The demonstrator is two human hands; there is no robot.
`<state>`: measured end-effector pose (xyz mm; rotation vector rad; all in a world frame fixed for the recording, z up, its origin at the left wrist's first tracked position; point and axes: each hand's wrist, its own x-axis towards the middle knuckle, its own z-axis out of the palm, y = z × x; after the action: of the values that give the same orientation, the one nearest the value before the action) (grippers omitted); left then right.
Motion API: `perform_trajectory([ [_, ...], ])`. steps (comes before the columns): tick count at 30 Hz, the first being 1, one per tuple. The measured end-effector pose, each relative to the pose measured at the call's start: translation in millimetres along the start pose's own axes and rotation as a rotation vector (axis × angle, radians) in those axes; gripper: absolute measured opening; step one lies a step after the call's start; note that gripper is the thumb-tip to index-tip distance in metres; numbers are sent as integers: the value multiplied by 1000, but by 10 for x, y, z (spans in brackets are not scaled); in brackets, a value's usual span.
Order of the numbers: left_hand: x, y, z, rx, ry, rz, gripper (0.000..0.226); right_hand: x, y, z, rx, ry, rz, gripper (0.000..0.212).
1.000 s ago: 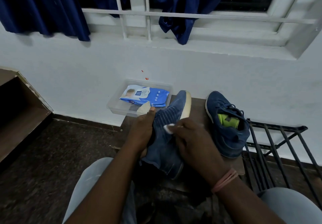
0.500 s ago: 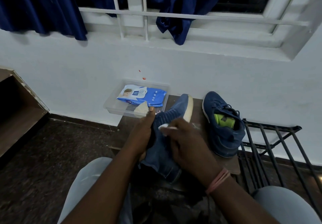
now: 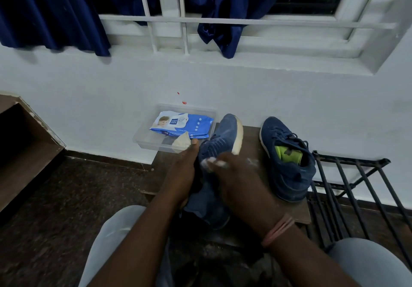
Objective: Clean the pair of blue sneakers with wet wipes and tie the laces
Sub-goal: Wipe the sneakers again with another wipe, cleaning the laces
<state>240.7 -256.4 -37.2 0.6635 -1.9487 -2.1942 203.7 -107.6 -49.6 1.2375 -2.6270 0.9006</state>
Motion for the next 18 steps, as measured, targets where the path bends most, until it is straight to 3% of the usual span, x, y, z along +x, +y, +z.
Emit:
perform_trajectory([
  [3,-47,41,29,-68,11,20,51,32,303,-157,15,270,97,31],
  [5,-51,50,49,-78,-31,36,45,-36,162,-121,51,225,11,30],
  [8,-31,59,30,-64,34,18,48,-184,-185,12,103,-2,-218,38],
  [9,-21,65,23,-57,44,22,46,-169,-166,14,123,-36,-216,40],
  [13,-34,76,16,-99,73,58,30,-38,255,-17,106,242,32,31],
  [14,-36,68,8,-88,75,69,28,-47,263,-11,110,250,66,32],
  [18,-49,103,-46,-4,10,104,30,-113,109,68,72,187,-89,31],
])
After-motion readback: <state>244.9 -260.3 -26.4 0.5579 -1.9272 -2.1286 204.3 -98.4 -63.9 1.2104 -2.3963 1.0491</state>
